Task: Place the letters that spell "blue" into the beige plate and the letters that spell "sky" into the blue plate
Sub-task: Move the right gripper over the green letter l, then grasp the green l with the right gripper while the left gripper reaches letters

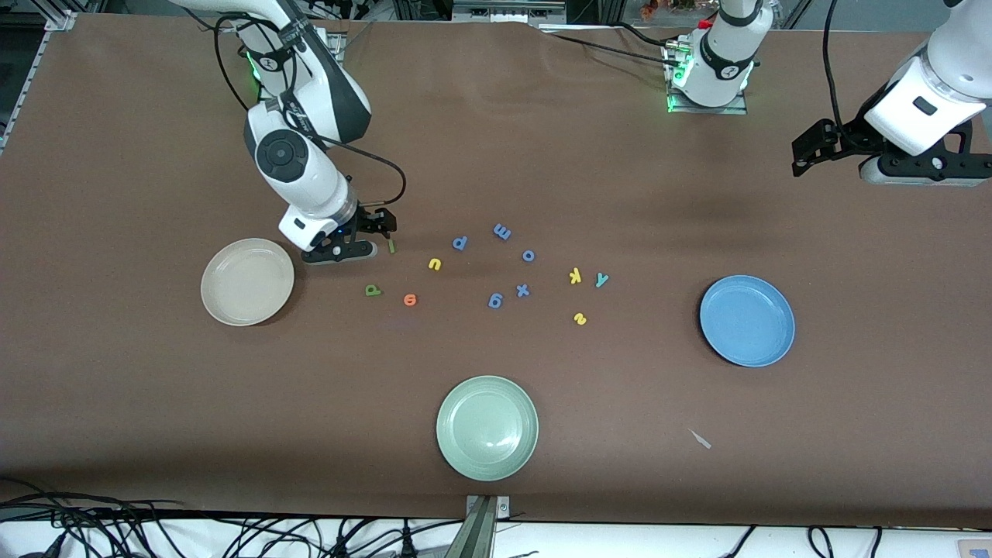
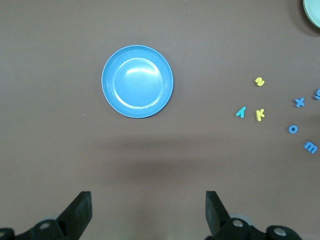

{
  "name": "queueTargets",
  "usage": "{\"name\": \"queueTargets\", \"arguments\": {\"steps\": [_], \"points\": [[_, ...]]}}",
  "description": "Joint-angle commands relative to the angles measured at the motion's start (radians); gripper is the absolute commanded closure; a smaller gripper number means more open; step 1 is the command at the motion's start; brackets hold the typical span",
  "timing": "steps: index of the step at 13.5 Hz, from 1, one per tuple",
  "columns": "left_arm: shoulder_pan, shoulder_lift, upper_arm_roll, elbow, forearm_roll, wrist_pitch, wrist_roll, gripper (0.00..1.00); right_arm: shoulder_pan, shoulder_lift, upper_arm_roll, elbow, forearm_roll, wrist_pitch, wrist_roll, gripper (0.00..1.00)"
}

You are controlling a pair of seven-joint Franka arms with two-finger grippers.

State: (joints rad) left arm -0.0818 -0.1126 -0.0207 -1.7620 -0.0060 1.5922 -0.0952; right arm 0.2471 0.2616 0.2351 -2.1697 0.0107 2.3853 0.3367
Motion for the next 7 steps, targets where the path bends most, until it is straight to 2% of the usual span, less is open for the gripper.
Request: {"name": "queueTargets", "arguments": {"steps": [1, 7], "points": [[-0.001, -0.006, -0.004, 0.009, 0.018, -0.006, -0.008, 0.0, 0.006, 0.031, 0.015, -0.019, 0.006, 0.049, 0.008, 0.0], [0.004, 0.001, -0.001, 0.01, 0.02, -0.005, -0.008, 0.0, 0.026, 0.151, 0.015, -0.01, -0.009, 0.187, -0.005, 0.01]]}}
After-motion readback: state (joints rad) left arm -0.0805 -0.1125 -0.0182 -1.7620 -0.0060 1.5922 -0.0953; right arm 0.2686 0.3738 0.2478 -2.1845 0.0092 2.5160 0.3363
